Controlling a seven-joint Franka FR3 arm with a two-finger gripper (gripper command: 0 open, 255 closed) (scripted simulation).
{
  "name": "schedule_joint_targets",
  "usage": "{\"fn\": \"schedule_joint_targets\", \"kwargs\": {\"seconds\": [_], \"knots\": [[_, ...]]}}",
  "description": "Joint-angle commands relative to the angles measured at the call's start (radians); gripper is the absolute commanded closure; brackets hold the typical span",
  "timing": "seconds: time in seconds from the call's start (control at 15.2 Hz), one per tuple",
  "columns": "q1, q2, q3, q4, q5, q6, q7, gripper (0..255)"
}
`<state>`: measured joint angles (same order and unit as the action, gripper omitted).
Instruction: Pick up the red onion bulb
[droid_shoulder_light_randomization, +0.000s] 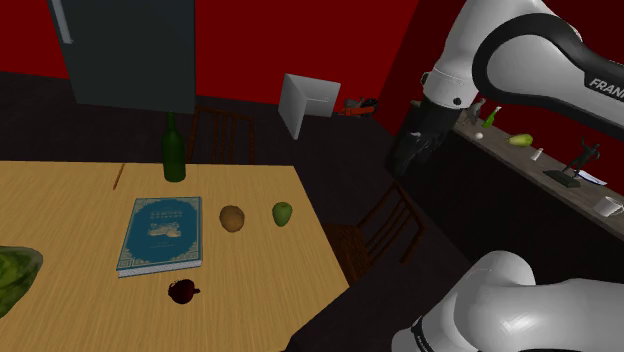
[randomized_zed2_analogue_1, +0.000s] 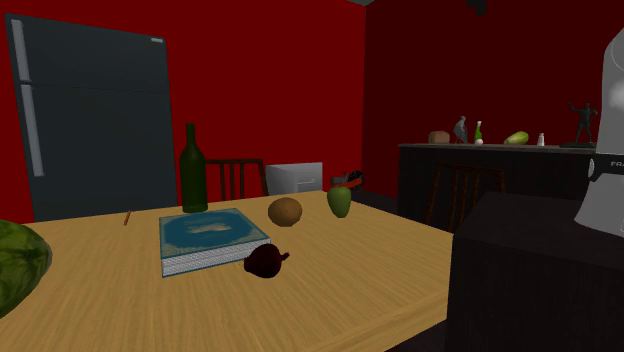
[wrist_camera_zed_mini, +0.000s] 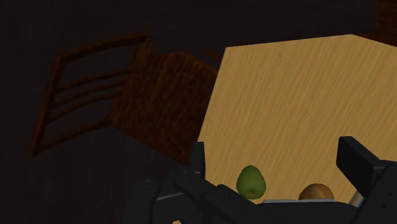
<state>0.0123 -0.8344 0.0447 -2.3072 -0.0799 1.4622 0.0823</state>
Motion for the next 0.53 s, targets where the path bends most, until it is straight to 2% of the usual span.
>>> {"fn": "schedule_joint_targets", "kwargs": {"seconds": [0.0,0.46], "knots": [[0.0,0.0,0.0,0.0,0.0,0.0,0.0,0],[0.043,0.106,0.05,-0.113,0.048,0.222,0.028,0]]}}
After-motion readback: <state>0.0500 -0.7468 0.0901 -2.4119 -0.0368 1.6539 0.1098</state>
